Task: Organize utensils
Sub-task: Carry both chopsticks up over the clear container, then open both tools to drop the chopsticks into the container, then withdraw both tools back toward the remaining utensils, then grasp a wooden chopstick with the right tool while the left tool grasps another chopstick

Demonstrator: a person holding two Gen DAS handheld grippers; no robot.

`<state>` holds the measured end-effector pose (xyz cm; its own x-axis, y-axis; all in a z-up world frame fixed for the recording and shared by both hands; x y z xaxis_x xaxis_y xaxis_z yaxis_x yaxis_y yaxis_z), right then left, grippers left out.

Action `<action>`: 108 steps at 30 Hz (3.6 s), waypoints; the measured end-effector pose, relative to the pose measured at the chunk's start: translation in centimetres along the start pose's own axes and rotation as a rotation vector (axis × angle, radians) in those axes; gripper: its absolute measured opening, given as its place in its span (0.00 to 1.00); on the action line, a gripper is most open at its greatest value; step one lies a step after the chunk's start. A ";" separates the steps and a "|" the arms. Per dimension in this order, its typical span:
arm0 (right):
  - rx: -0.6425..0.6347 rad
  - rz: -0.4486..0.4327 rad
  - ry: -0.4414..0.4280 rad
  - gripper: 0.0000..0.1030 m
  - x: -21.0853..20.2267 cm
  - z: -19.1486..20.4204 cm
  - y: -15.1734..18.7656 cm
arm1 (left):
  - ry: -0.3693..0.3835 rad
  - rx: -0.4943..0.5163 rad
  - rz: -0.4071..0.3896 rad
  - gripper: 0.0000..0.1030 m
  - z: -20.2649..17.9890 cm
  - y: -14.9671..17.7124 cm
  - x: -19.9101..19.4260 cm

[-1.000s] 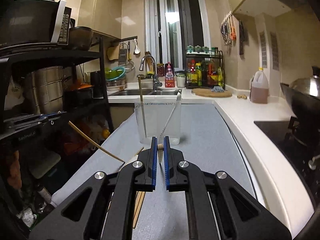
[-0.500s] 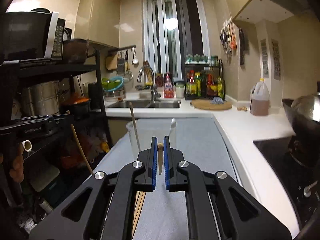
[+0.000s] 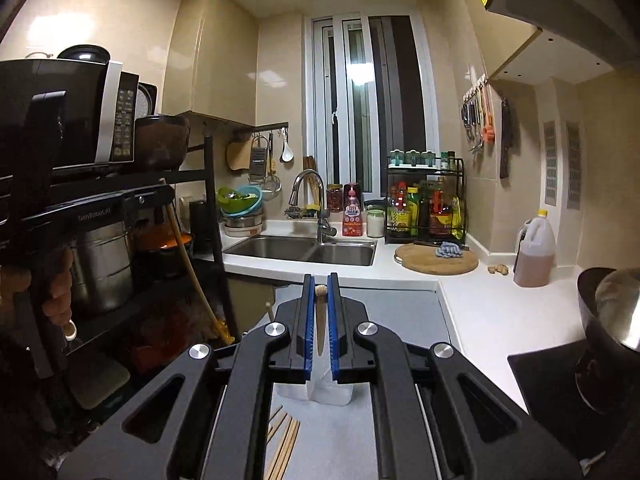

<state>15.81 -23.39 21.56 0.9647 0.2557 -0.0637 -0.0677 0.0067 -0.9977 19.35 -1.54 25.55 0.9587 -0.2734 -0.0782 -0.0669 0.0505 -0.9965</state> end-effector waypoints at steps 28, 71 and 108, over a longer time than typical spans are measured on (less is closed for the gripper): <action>0.019 0.227 -0.015 0.06 15.2 -2.1 4.1 | 0.025 -0.063 0.193 0.06 1.3 7.7 14.6; 0.197 0.359 0.126 0.76 -6.3 3.8 19.2 | -0.145 -0.106 0.373 0.85 -1.6 21.5 -9.1; 0.110 0.462 0.169 0.75 -8.4 5.9 26.4 | -0.218 -0.148 0.435 0.85 -1.4 28.0 -12.6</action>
<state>4.41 -19.62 -4.14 0.8548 0.0959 -0.5099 -0.5148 0.0336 -0.8567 5.05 1.98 -1.44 0.8677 -0.0497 -0.4947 -0.4962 -0.0261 -0.8678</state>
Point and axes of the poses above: each gripper's, at about its wrist camera, not at the fingertips, and x roughly the way its jaws point, z to its left, y to its underside, the point moved 2 cm from there along x, roughly the way its jaws point, and after that the axes turned 8 degrees about -z, right-handed, at the moved point
